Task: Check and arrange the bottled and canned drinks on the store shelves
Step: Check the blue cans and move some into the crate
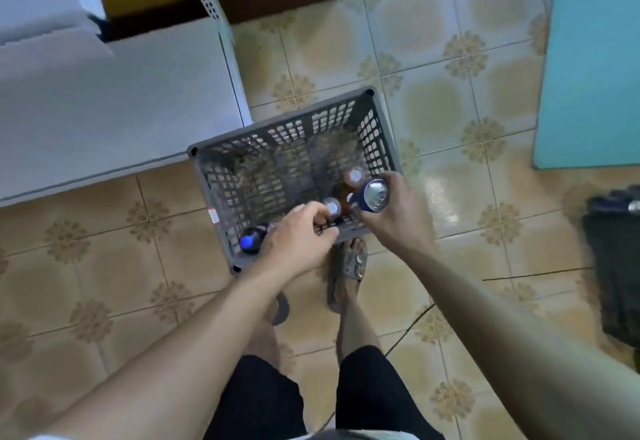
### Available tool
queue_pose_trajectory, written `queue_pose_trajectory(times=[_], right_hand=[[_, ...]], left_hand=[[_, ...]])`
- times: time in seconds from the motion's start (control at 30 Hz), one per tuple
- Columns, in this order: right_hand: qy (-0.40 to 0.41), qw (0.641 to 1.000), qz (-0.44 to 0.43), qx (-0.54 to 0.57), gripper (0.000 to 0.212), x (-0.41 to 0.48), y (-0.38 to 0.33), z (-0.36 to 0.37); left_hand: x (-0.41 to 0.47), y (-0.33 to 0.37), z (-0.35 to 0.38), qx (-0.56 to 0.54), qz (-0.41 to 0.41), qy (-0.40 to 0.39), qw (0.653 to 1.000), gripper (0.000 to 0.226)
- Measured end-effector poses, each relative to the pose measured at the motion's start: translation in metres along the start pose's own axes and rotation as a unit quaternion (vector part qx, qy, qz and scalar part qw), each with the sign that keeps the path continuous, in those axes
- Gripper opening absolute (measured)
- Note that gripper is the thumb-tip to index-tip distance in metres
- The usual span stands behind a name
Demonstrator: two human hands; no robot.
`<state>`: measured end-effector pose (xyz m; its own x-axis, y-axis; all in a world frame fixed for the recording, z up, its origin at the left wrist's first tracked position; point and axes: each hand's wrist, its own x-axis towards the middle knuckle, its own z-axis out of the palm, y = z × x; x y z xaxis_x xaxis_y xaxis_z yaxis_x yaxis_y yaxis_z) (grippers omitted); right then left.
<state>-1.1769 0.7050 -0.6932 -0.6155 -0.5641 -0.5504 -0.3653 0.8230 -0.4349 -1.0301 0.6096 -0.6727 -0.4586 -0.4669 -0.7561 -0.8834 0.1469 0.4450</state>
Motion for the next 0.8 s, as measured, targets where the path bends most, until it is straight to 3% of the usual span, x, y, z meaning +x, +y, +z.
queue_pose_trajectory(times=[0.2,0.37,0.6,0.8], right_hand=[[-0.060,0.984,-0.113,-0.121,0.062,0.126,0.016,0.112],[-0.137,0.951,-0.157,-0.227,0.061,0.196,0.030,0.213],[-0.161,0.943,-0.114,-0.269,0.055,0.226,0.063,0.291],[-0.173,0.956,-0.075,-0.223,0.056,0.215,0.051,0.266]], left_hand=[[0.123,-0.058,0.037,0.079,-0.053,0.013,0.995,0.036],[0.189,-0.113,0.046,0.127,-0.075,0.020,0.989,0.038],[0.215,-0.156,0.058,0.141,-0.077,0.024,0.987,0.032],[0.196,-0.146,0.053,0.133,-0.070,0.020,0.988,0.031]])
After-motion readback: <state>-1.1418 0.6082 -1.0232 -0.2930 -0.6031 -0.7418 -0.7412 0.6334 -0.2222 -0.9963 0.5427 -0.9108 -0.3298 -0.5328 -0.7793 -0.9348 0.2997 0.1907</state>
